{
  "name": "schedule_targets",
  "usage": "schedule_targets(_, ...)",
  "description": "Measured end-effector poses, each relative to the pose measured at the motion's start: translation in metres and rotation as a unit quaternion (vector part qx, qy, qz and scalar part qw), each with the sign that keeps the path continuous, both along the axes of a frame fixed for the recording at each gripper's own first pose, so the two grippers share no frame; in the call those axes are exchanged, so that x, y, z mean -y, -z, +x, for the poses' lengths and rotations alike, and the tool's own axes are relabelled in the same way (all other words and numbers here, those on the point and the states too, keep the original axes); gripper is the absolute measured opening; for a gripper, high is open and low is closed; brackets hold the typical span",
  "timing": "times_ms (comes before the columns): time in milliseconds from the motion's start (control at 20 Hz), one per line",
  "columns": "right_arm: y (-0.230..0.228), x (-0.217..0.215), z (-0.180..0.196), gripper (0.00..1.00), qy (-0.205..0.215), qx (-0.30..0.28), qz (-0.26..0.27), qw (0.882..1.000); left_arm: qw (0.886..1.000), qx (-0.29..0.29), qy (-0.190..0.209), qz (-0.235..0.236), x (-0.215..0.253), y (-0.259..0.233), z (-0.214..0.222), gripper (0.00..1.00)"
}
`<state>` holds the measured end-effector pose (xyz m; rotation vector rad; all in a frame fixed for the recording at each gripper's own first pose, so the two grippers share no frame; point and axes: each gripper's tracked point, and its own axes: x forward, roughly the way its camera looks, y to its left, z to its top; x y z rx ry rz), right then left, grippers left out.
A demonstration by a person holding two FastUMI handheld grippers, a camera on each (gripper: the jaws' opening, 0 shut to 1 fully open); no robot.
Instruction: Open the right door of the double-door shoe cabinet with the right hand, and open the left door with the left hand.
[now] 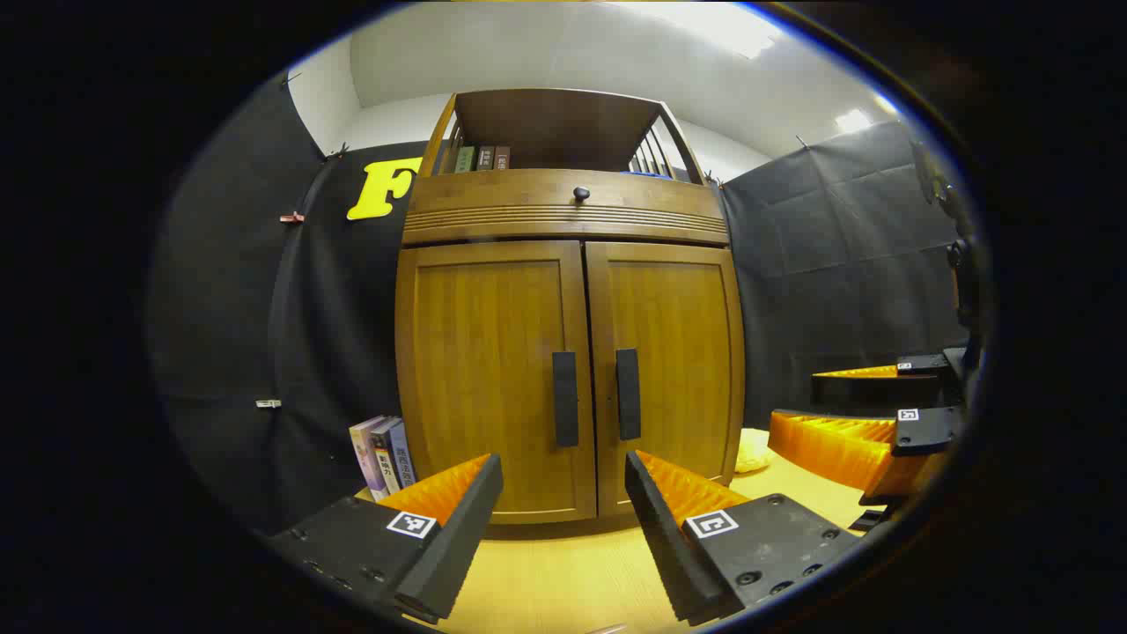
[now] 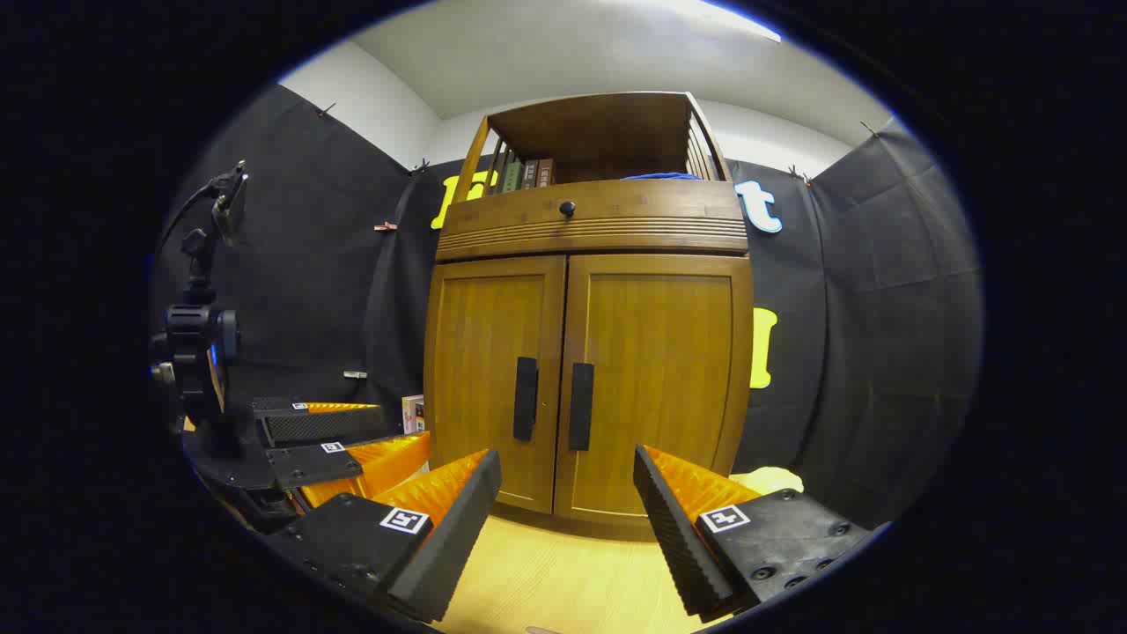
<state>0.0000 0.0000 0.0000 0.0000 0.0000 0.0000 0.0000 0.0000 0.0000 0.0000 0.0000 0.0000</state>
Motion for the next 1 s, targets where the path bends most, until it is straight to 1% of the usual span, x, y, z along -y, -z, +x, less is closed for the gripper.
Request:
schedule_targets(100,-0.003,-0.001,-0.002,0.95,0.004,0.008,-0.005,1.0,1.0,0.0,0.006,-0.004,0.002,-0.001,0.0,0.87)
schedule_targets(300,0.003,-0.013,-0.006,0.95,-0.021,-0.002,0.007,1.0,1.0,-0.003,-0.001,-0.002,-0.001,-0.001,0.0,0.87)
schedule_targets(350,0.003,-0.012,-0.007,0.95,-0.02,-0.001,0.004,1.0,1.0,-0.002,-0.002,-0.002,-0.001,-0.001,0.0,0.85)
schedule_targets(450,0.003,-0.008,-0.006,0.95,-0.013,0.001,-0.004,1.0,1.0,0.0,-0.001,-0.002,-0.001,-0.002,-0.002,0.9)
schedule_targets(600,0.007,-0.01,-0.008,0.96,-0.015,-0.003,-0.006,1.0,1.0,-0.002,-0.001,0.0,0.001,-0.002,-0.002,0.87)
schedule_targets(750,0.006,-0.013,-0.01,0.96,-0.022,-0.002,0.0,1.0,1.0,-0.004,0.003,0.0,0.002,0.0,-0.002,0.87)
schedule_targets(1000,0.001,-0.014,-0.009,0.97,-0.025,0.009,0.001,1.0,1.0,-0.007,-0.009,-0.007,-0.006,0.002,0.0,0.88)
